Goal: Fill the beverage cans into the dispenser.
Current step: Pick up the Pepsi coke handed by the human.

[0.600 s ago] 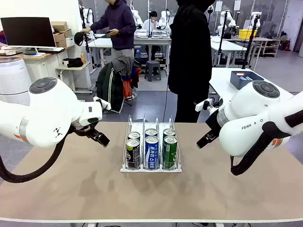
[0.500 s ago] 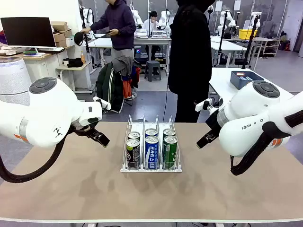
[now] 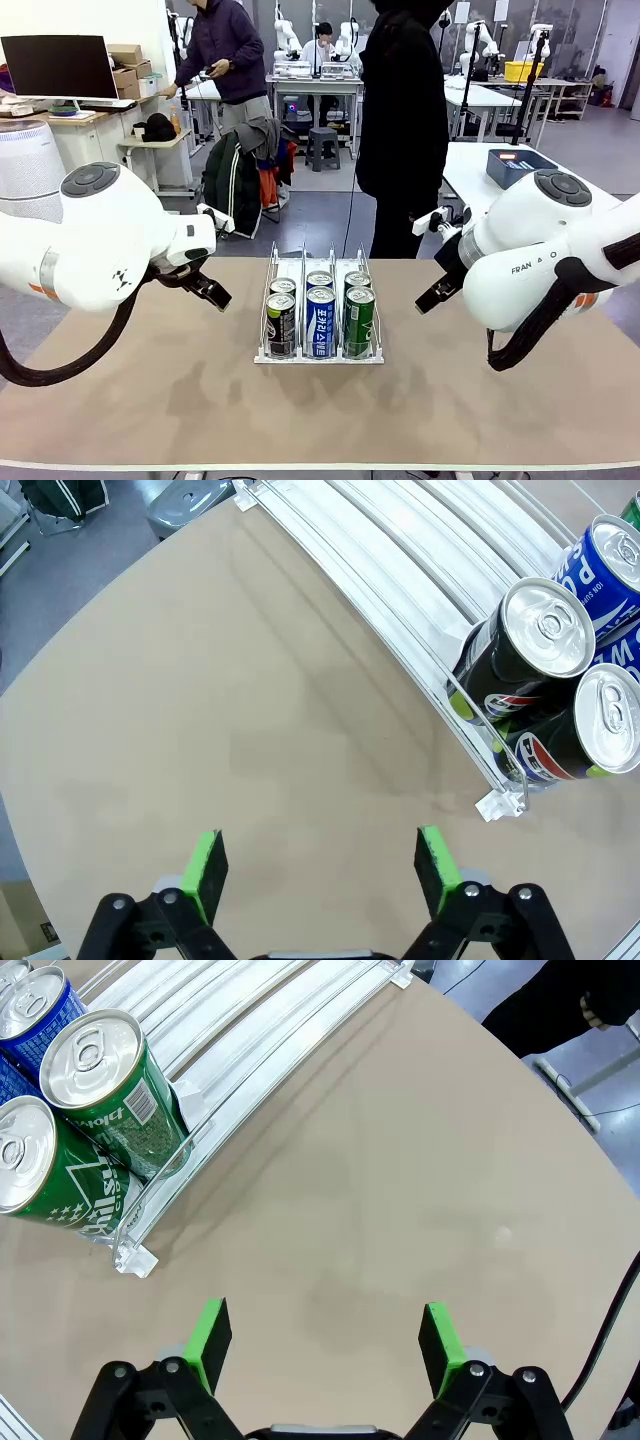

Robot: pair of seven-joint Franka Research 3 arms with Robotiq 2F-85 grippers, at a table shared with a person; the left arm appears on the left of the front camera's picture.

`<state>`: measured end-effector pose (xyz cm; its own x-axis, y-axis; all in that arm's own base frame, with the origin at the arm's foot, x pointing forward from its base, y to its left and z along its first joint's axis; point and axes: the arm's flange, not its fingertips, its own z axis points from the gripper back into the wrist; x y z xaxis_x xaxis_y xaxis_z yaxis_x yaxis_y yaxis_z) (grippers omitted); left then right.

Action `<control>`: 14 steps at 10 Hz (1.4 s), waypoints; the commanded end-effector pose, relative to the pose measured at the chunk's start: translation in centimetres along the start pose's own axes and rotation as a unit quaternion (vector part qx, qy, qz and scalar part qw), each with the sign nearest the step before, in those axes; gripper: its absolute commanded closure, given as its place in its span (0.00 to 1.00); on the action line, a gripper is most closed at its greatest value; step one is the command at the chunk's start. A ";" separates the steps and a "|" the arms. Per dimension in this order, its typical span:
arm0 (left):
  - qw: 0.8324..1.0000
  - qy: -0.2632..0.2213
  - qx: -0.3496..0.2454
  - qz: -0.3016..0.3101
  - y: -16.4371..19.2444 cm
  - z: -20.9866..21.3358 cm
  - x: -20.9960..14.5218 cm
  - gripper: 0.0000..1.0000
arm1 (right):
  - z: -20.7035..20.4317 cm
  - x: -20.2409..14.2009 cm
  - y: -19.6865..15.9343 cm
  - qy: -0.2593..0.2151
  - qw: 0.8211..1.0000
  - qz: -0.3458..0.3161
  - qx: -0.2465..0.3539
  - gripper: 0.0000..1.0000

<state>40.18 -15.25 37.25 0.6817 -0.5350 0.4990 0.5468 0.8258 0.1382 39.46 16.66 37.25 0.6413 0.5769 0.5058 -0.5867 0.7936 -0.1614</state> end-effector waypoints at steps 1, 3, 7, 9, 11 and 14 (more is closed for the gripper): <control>1.000 0.000 0.000 0.001 0.1 0.0 0.0 0.00 | 0.0 0.0 0.0 0.000 1.000 -0.001 0.000 0.00; 1.000 0.000 0.000 0.001 0.1 0.0 0.0 0.00 | 0.0 0.0 0.0 0.000 1.000 -0.001 0.000 0.00; 1.000 0.000 0.000 0.001 0.1 0.0 0.0 0.00 | 0.0 0.0 0.0 0.000 1.000 -0.001 0.000 0.00; 1.000 0.000 0.000 0.001 0.1 0.0 0.0 0.00 | 0.0 0.0 0.0 0.000 1.000 -0.001 0.000 0.00; 1.000 0.000 0.000 0.001 0.1 0.0 0.0 0.00 | 0.0 0.0 0.0 0.000 1.000 -0.001 0.000 0.00; 1.000 0.000 0.000 0.001 0.1 0.0 0.0 0.00 | 0.0 0.0 0.0 0.000 1.000 -0.001 0.000 0.00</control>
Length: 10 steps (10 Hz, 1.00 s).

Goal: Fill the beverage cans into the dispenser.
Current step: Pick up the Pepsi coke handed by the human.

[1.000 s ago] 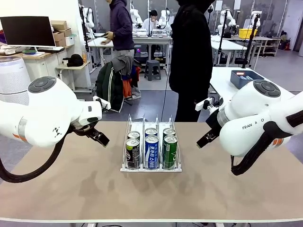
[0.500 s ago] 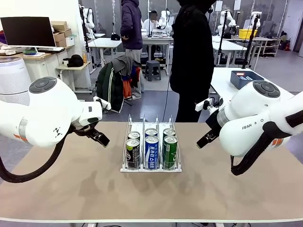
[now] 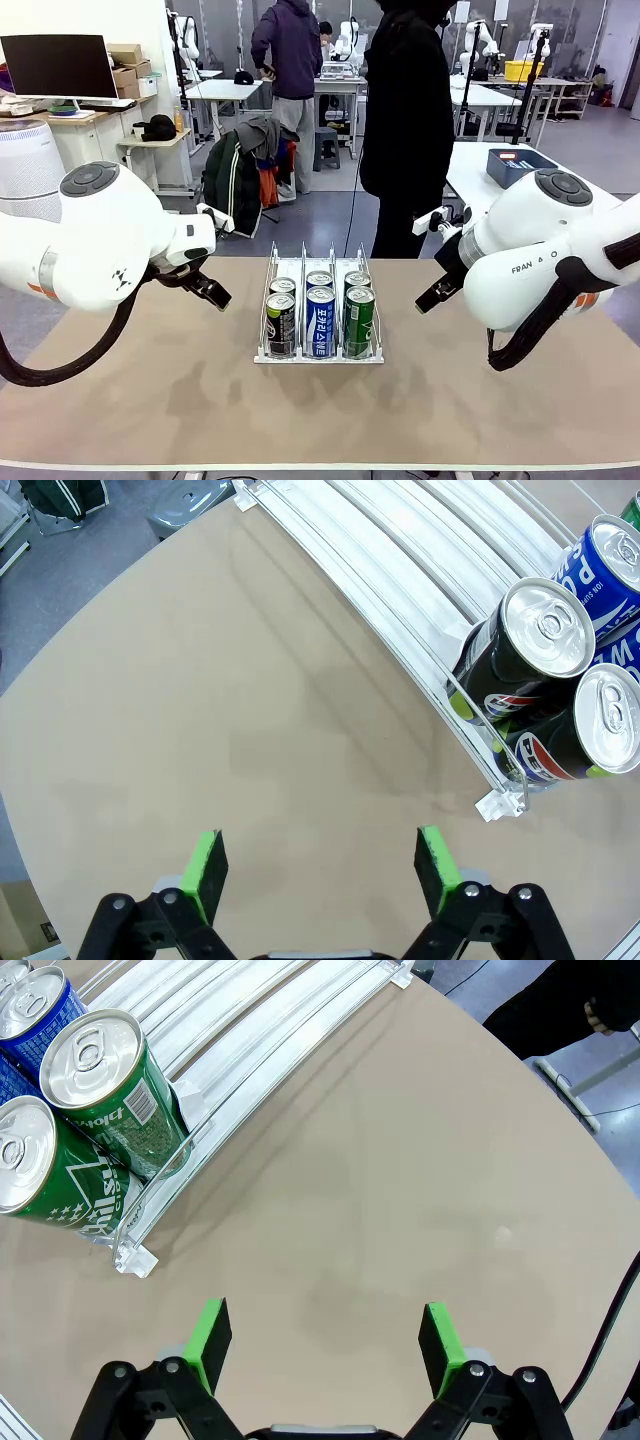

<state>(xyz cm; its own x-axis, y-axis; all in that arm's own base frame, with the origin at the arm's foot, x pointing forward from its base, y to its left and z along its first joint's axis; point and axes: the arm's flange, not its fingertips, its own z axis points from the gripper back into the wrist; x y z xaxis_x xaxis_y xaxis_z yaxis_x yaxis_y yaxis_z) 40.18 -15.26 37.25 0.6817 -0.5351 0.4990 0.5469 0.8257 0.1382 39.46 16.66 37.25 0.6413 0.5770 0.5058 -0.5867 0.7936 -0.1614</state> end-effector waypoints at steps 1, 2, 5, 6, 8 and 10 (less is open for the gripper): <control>1.000 0.000 0.000 0.001 0.1 0.0 0.0 0.00 | 0.0 0.0 0.0 0.000 1.000 -0.001 0.000 0.00; 1.000 0.000 0.000 0.001 0.1 0.0 0.0 0.00 | 0.0 0.0 0.0 0.000 1.000 -0.001 0.000 0.00; 1.000 0.000 0.000 0.001 0.1 0.0 0.0 0.00 | 0.0 0.0 0.0 0.000 1.000 -0.001 0.000 0.00; 1.000 0.000 0.000 0.001 0.1 0.0 0.0 0.00 | 0.0 0.0 0.0 0.000 1.000 -0.001 0.000 0.00; 1.000 0.000 0.000 0.001 0.1 0.0 0.0 0.00 | 0.0 0.0 0.0 0.000 1.000 -0.001 0.000 0.00; 1.000 0.000 0.000 0.001 0.1 0.0 0.0 0.00 | 0.0 0.0 0.0 0.000 1.000 -0.001 0.000 0.00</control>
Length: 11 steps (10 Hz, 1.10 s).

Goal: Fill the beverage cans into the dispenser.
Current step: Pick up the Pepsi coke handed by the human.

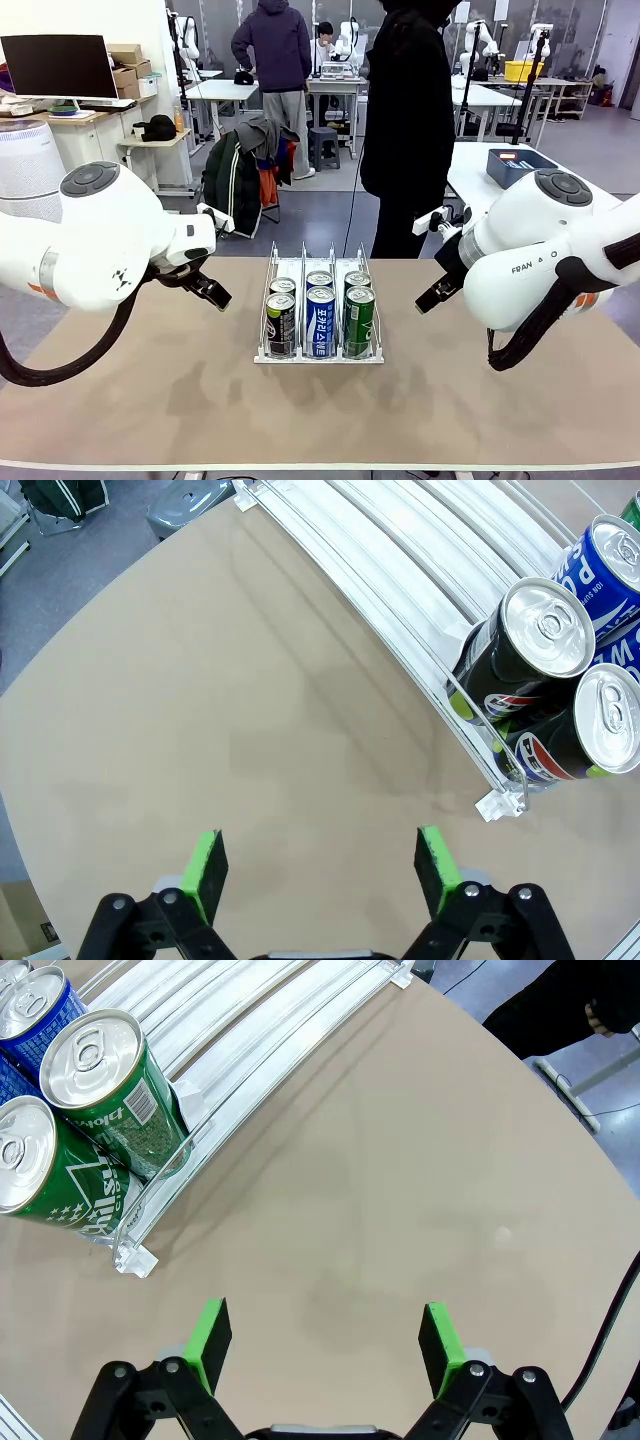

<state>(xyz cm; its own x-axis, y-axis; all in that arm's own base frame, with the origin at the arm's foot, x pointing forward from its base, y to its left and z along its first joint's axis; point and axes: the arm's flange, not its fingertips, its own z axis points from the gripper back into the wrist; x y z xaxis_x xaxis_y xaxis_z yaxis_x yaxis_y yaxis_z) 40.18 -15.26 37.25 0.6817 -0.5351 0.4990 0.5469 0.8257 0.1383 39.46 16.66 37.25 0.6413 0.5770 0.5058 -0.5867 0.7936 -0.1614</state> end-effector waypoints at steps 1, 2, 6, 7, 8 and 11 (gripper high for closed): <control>1.000 0.000 0.000 0.001 0.1 0.0 0.0 0.00 | 0.0 0.0 0.0 0.000 1.000 -0.001 0.000 0.00; 1.000 0.000 0.000 0.001 0.1 0.0 0.0 0.00 | 0.0 0.0 0.0 0.000 1.000 -0.001 0.000 0.00; 1.000 0.000 0.000 0.001 0.1 0.0 0.0 0.00 | 0.0 0.0 0.0 0.000 1.000 -0.001 0.000 0.00; 1.000 0.000 0.000 0.001 0.1 0.0 0.0 0.00 | 0.0 0.0 0.0 0.000 1.000 -0.001 0.000 0.00; 1.000 0.000 0.000 0.001 0.1 0.0 0.0 0.00 | 0.0 0.0 0.0 0.000 1.000 -0.001 0.000 0.00; 1.000 0.000 0.000 0.001 0.1 0.0 0.0 0.00 | 0.0 0.0 0.0 0.000 1.000 -0.001 0.000 0.00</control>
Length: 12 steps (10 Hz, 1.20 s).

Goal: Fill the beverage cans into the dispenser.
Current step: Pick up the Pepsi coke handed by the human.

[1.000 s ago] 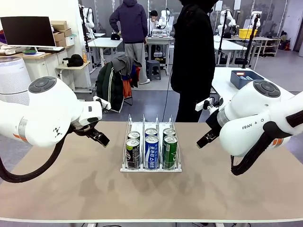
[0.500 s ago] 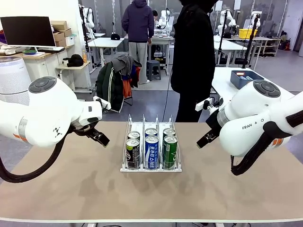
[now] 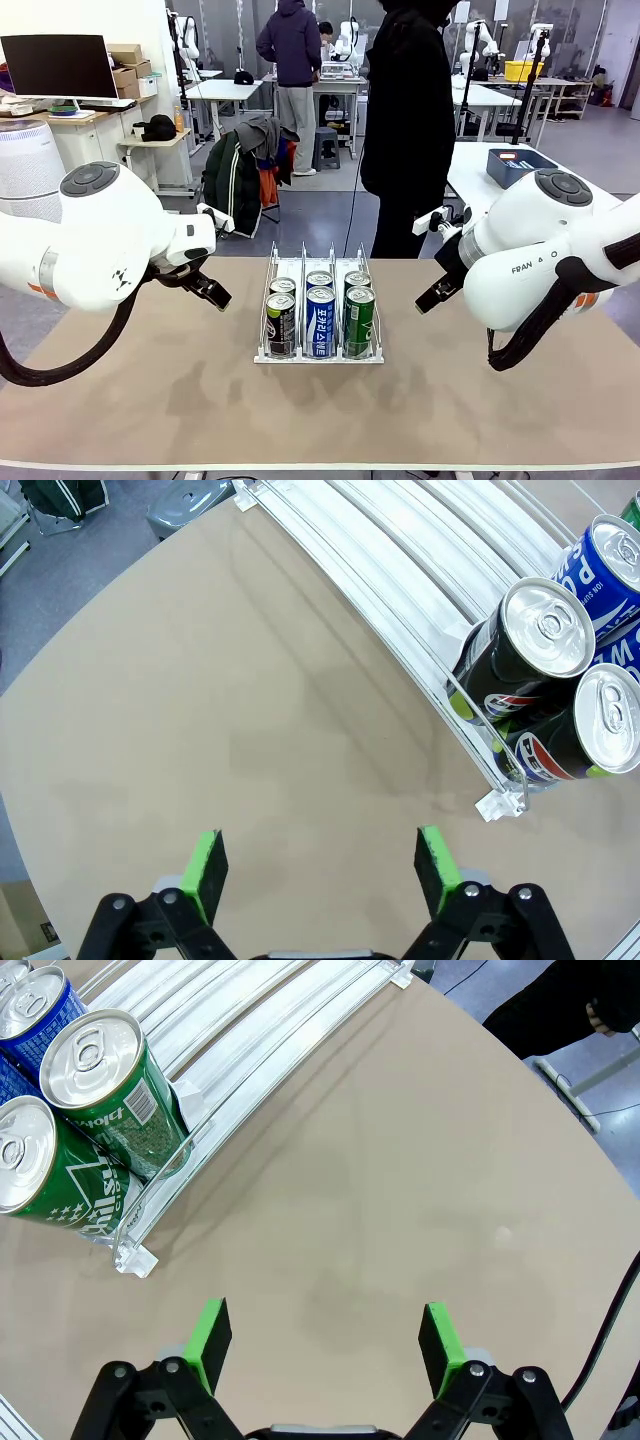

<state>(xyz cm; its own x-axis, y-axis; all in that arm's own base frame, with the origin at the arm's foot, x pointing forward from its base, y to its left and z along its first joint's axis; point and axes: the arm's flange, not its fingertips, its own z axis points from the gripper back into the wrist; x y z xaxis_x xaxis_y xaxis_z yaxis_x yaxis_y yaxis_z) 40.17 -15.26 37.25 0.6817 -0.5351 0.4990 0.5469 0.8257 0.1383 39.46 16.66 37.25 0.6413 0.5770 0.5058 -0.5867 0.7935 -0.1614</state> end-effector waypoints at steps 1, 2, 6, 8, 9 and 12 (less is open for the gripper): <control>1.000 0.000 0.000 0.001 0.1 0.0 0.0 0.00 | 0.0 0.0 0.0 0.000 1.000 -0.001 0.000 0.00; 1.000 0.000 0.000 0.001 0.1 0.0 0.0 0.00 | 0.0 0.0 0.0 0.000 1.000 -0.001 0.000 0.00; 1.000 0.000 0.000 0.001 0.1 0.0 0.0 0.00 | 0.0 0.0 0.0 0.000 1.000 -0.001 0.000 0.00; 1.000 0.000 0.000 0.001 0.1 0.0 0.0 0.00 | 0.0 0.0 0.0 0.000 1.000 -0.001 0.000 0.00; 1.000 0.000 0.000 0.001 0.1 0.0 0.0 0.00 | 0.0 0.0 0.0 0.000 1.000 -0.001 0.000 0.00; 1.000 0.000 0.000 0.001 0.1 0.0 0.0 0.00 | 0.0 0.0 0.0 0.000 1.000 -0.001 0.000 0.00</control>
<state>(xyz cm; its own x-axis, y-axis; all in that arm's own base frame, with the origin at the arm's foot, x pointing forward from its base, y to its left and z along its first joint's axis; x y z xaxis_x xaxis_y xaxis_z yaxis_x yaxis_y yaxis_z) 40.17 -15.26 37.25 0.6817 -0.5351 0.4990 0.5469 0.8257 0.1383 39.46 16.66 37.25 0.6413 0.5770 0.5058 -0.5867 0.7935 -0.1614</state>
